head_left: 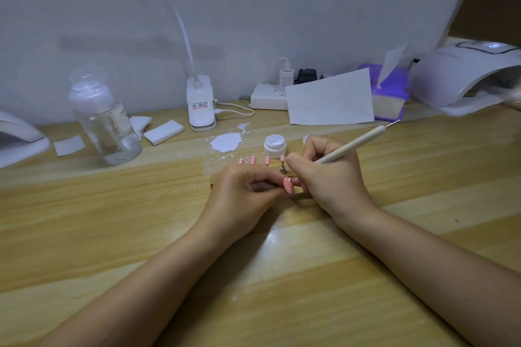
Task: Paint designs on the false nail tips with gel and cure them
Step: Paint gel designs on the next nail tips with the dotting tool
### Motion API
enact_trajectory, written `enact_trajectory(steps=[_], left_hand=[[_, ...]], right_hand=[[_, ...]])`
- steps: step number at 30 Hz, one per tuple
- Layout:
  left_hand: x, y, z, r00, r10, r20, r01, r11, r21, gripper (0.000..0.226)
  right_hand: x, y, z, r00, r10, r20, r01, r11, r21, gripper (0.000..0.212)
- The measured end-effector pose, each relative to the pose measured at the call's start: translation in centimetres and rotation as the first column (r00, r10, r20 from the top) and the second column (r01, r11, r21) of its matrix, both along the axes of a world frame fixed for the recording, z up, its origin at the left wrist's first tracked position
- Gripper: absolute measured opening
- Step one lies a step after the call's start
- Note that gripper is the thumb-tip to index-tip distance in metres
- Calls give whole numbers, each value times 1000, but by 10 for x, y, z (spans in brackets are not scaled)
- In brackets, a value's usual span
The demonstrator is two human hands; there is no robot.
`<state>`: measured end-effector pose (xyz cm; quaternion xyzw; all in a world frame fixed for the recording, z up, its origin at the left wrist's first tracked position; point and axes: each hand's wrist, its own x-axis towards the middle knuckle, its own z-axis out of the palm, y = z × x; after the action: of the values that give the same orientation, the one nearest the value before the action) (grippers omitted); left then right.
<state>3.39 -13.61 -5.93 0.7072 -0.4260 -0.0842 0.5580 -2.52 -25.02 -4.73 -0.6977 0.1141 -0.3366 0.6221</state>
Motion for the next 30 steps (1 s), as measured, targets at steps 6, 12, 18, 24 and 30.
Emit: enact_trajectory(steps=[6,12,18,24,30], left_hand=[[0,0,1,1000,8,13,-8,1000,7,11],[0,0,1,1000,21,8,-21,1000,18,14],[0,1,1,1000,20,-10,-20,1000,16,20],[1,0,0,1000,16,16,-16,1000,9,13],[0,0,0,1000,1,1,-1,1000,3,11]], right_hand=[[-1,0,0,1000,-11,0,11,1000,-9,40],[1,-1,-1,1000,-27,4,27,1000,-10,42],[0,-1,-1,1000,-20,7,20,999,-30,42],[0,0,-1,1000,-7,8,7,1000,-11,40],[0,-1,-2,1000,-16,0,16,1000,-22,40]])
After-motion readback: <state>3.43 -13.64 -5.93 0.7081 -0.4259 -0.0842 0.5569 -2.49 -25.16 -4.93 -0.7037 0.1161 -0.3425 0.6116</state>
